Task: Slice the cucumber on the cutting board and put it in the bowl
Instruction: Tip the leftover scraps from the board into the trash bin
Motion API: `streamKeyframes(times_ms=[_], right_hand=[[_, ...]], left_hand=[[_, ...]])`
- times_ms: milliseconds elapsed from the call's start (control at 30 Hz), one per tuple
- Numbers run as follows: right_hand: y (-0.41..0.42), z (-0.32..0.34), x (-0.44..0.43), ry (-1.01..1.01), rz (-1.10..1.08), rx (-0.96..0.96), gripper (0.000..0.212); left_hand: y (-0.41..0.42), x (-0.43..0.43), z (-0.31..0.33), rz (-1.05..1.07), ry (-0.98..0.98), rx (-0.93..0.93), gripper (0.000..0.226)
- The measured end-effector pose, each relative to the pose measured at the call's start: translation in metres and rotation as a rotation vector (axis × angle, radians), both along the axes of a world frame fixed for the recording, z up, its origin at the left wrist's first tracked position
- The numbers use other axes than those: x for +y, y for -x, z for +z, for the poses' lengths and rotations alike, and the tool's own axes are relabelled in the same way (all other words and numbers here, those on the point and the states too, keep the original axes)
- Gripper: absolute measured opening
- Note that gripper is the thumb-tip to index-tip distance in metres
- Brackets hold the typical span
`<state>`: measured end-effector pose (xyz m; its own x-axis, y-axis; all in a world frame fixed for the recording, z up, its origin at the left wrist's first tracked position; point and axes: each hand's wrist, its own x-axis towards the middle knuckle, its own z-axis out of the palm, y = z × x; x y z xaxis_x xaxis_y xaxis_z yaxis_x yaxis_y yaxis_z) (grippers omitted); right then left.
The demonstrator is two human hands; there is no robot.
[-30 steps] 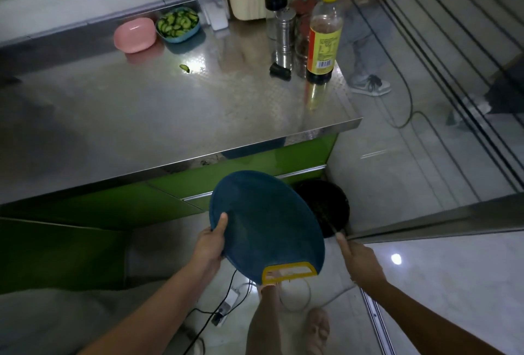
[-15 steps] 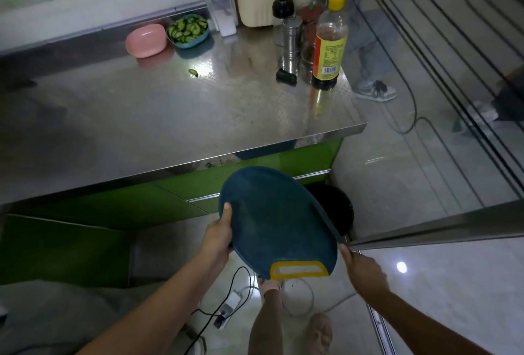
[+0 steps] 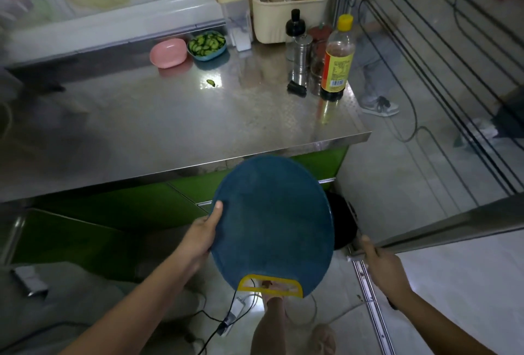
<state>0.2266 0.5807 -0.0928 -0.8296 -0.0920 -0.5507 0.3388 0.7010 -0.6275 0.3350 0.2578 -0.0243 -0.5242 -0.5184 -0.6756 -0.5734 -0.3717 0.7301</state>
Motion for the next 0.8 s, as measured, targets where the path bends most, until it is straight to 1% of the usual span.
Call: streamKeyframes(times_ms=[100,200,267,333,367,433,533,633,733,800], right_hand=[[-0.01,0.022,0.002,-0.011,0.051,0.136,0.057],[-0.005,0.039,-0.01,0.023,0.111,0.241,0.048],[0.005,0.046,-0.022,0.05,0.138,0.29,0.044],[0.017,0.053,-0.036,0.058,0.167,0.335,0.033],[0.023,0.056,-0.044,0.054,0.185,0.348,0.028],[0.034,0.065,-0.058,0.034,0.23,0.364,0.023],[0.049,0.073,-0.078,0.003,0.27,0.362,0.023],[0.062,0.078,-0.098,-0.003,0.286,0.371,0.026],[0.071,0.084,-0.118,-0.004,0.291,0.383,0.018],[0.077,0.085,-0.132,-0.021,0.272,0.405,0.018]], left_hand=[[-0.002,-0.017,0.014,0.031,-0.039,0.064,0.062],[0.003,-0.035,0.025,0.099,-0.056,0.145,0.056],[0.01,-0.052,0.026,0.19,-0.064,0.179,0.052],[0.017,-0.073,0.026,0.304,-0.078,0.205,0.048],[0.021,-0.085,0.025,0.362,-0.073,0.213,0.044],[0.029,-0.108,0.023,0.455,-0.056,0.224,0.038],[0.034,-0.15,0.023,0.549,-0.028,0.218,0.039],[0.032,-0.193,0.022,0.54,0.01,0.194,0.043],[0.036,-0.23,0.018,0.5,0.1,0.07,0.05],[0.043,-0.252,0.014,0.488,0.181,-0.024,0.058]])
